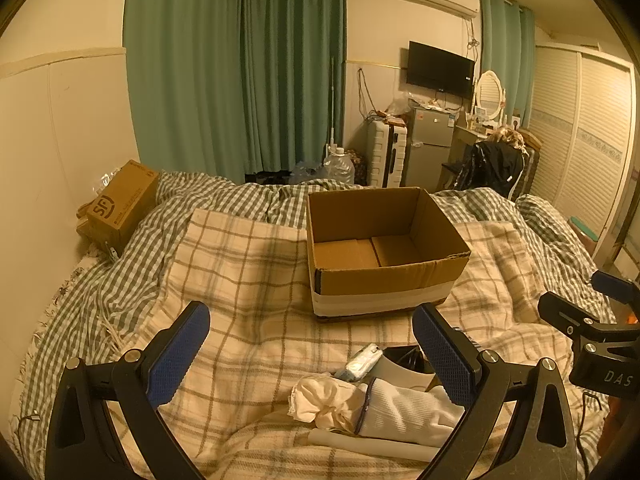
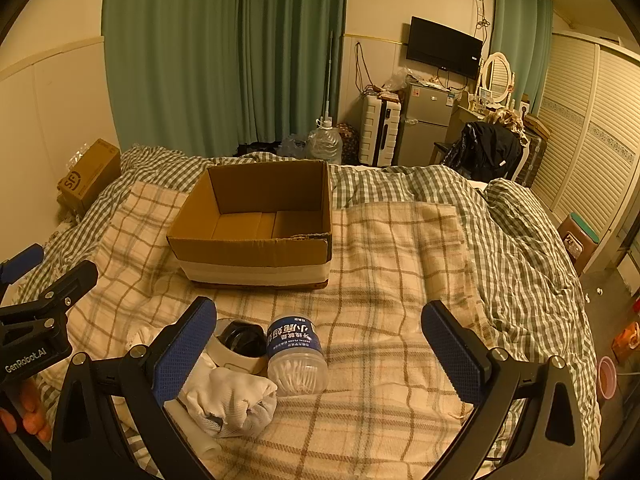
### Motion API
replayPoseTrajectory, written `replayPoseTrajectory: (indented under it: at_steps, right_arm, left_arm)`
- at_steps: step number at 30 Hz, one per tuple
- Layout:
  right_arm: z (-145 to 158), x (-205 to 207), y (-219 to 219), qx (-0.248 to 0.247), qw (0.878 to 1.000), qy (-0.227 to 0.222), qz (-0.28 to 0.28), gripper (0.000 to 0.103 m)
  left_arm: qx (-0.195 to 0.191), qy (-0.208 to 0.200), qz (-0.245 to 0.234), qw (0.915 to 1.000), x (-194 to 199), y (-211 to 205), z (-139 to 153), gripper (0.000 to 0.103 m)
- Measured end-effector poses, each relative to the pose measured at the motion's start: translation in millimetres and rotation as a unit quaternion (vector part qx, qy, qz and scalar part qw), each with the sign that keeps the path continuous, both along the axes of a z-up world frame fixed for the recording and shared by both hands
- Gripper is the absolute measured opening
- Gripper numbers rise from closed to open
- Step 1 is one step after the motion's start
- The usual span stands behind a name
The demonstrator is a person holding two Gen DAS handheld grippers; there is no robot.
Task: Organize objects
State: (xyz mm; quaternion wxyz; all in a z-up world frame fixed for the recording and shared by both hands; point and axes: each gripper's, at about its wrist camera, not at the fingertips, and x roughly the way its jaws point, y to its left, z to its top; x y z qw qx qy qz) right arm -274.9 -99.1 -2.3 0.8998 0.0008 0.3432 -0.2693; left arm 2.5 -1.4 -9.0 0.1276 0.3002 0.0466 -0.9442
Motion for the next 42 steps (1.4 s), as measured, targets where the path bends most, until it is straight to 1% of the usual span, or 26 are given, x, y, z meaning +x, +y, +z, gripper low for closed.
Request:
replayPoseTrajectory:
  at_steps: [3, 5, 6, 7, 9, 10, 11, 13, 14, 16, 17, 18, 20, 26, 28, 29, 32, 33, 35, 39, 42]
  right_arm:
    - [0, 0, 0, 0.000, 1.000, 0.000, 0.001, 0.103]
    - [0, 0, 0, -0.002, 1.000, 0.000, 0.001, 0.103]
    - [0, 0, 1, -0.003, 1.000, 0.000, 0.001, 0.103]
    - [1, 0, 1, -0.004, 1.000, -0.001, 0.001, 0.103]
    - [1, 0, 2, -0.005, 1.000, -0.002, 0.002, 0.103]
    - [2, 0, 3, -0.006, 1.000, -0.002, 0.003, 0.103]
    - [2, 0, 3, -0.007, 1.000, -0.002, 0.004, 0.103]
    - [3, -1, 3, -0.009, 1.000, -0.003, 0.005, 0.103]
    - [4, -1, 3, -0.010, 1.000, -0.003, 0.006, 0.103]
    - [4, -1, 2, -0.009, 1.000, -0.004, 0.007, 0.103]
    - [5, -1, 2, -0.009, 1.000, -0.004, 0.008, 0.103]
    - [5, -1, 2, -0.009, 1.000, -0.004, 0.008, 0.103]
    - [5, -1, 1, -0.009, 1.000, -0.002, 0.009, 0.103]
    - [2, -3, -4, -0.002, 1.000, 0.004, 0.014, 0.103]
    - [-1, -3, -6, 0.001, 1.000, 0.008, 0.013, 0.103]
    - [-3, -3, -9, 0.003, 1.000, 0.013, 0.011, 0.103]
    - [-11, -2, -14, 0.011, 1.000, 0.024, 0.008, 0.103]
    - [-14, -2, -16, 0.013, 1.000, 0.027, 0.008, 0.103]
    - [-24, -1, -19, 0.018, 0.999, 0.039, 0.005, 0.103]
    - [-43, 3, -27, 0.033, 0.998, 0.060, 0.003, 0.103]
    - [-57, 6, -33, 0.049, 0.996, 0.074, 0.001, 0.103]
  left_arm:
    - [0.003, 0.000, 0.006, 1.0000, 0, 0, 0, 0.103]
    - [0.005, 0.002, 0.024, 0.9997, 1, -1, 0, 0.103]
    - [0.006, 0.003, 0.068, 0.9976, 1, -1, 0, 0.103]
    - [0.006, 0.004, 0.100, 0.9950, 1, -1, 0, 0.103]
    - [0.008, 0.005, 0.149, 0.9888, 1, -2, 1, 0.103]
    - [0.009, 0.005, 0.150, 0.9887, 1, -2, 1, 0.103]
    - [0.011, 0.005, 0.167, 0.9859, 1, -2, 1, 0.103]
    - [0.014, 0.005, 0.167, 0.9858, 1, -2, 1, 0.103]
    - [0.014, 0.005, 0.181, 0.9833, 1, -2, 1, 0.103]
    - [0.015, 0.004, 0.182, 0.9832, 0, -2, 1, 0.103]
    - [0.016, 0.004, 0.193, 0.9811, 0, -2, 1, 0.103]
    - [0.016, 0.003, 0.192, 0.9812, 0, -2, 1, 0.103]
    - [0.018, 0.002, 0.207, 0.9781, -1, -1, -1, 0.103]
    - [0.029, -0.015, 0.230, 0.9726, -7, 1, -11, 0.103]
    - [0.037, -0.027, 0.231, 0.9719, -10, 1, -18, 0.103]
    - [0.040, -0.032, 0.237, 0.9702, -11, 1, -21, 0.103]
    - [0.053, -0.063, 0.237, 0.9681, -18, -1, -36, 0.103]
    - [0.063, -0.069, 0.266, 0.9595, -19, -3, -40, 0.103]
    - [0.080, -0.093, 0.268, 0.9557, -24, -6, -52, 0.103]
    - [0.115, -0.122, 0.273, 0.9473, -31, -9, -74, 0.103]
    - [0.131, -0.145, 0.263, 0.9449, -39, -6, -89, 0.103]
